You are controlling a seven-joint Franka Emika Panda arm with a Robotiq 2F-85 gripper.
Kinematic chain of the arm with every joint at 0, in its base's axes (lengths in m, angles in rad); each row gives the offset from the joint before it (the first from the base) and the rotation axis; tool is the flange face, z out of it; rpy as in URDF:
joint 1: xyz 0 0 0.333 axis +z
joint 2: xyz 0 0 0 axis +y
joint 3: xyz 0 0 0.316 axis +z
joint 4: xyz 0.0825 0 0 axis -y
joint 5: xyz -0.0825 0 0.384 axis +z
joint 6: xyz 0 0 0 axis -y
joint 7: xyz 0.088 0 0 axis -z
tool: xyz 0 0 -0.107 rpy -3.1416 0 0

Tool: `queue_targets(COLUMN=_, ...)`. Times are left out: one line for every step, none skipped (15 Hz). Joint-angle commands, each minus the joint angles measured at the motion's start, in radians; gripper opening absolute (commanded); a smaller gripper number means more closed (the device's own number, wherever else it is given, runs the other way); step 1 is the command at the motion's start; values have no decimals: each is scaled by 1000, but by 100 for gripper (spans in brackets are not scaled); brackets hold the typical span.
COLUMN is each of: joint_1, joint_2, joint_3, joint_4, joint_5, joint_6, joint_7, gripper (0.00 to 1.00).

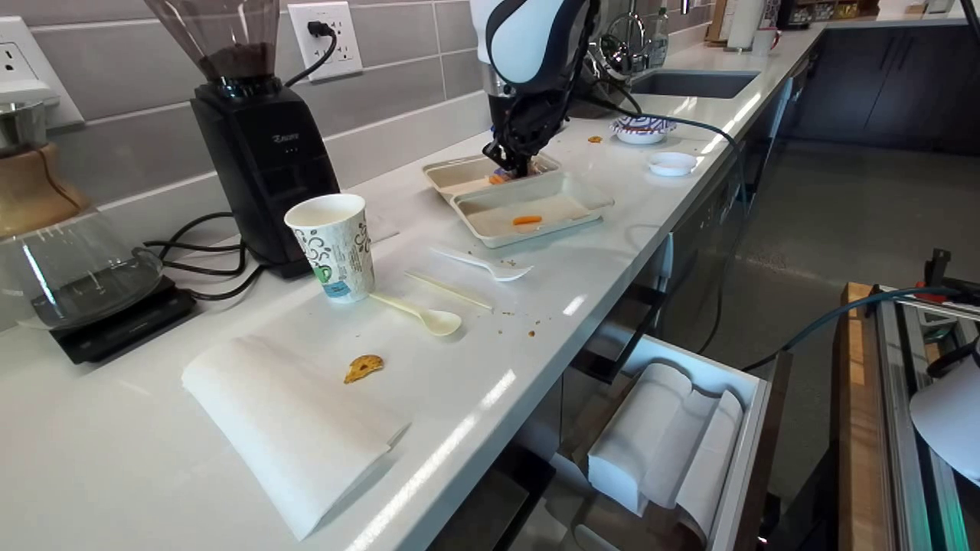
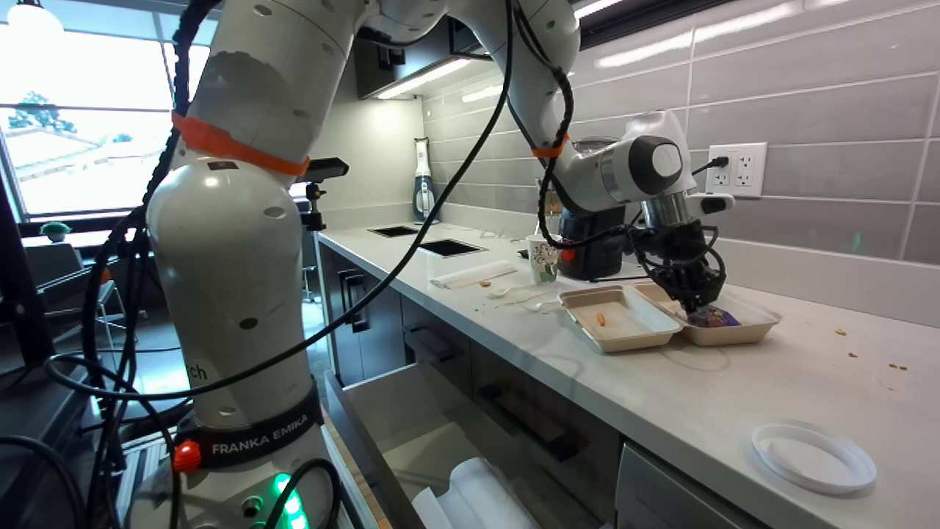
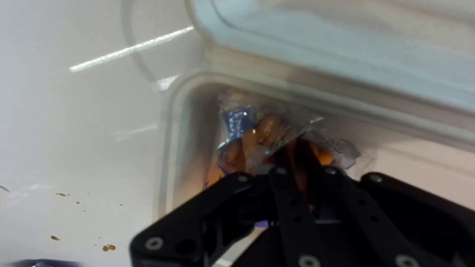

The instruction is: Pick up the object from the bag and put it on the bowl

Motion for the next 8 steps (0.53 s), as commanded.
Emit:
queue_targets(joint_1=1, joint_2=33, joint_3=3, joint_4=23, joint_5=17, joint_6=-7, joint_7=19, gripper=2)
queue_targets(joint_1=2, joint_2=32, joint_3=2, joint_4=24, joint_5=16, joint_6=-7, joint_7=20, gripper=2)
queue_targets(joint_1=2, joint_2=31, joint_3=2, joint_4=25, joint_5=15, joint_6=-7, joint_7=21, gripper=2)
queue_targets(joint_1=2, joint_2=29, joint_3=2, joint_4=27, joint_5=16, joint_6=-8, joint_7=21, gripper=2)
queue_targets(joint_1=2, joint_2=27, joint_3=2, joint_4=27, joint_5=16, joint_6=-7, joint_7=22, gripper=0)
queue_targets(joint_1=1, joint_2=25, joint_3=3, joint_4=29, joint_5=17, joint_6=-8, joint_7=22, gripper=0)
queue_targets(joint_1=0, joint_2=23, joint_3=5, joint_4=29, joint_5=21, joint_6=-9, joint_7=19, gripper=1)
queue_targets(joint_1=1, joint_2=20, joint_3=5, joint_4=28, joint_5=20, joint_6=-9, joint_7=20, gripper=0)
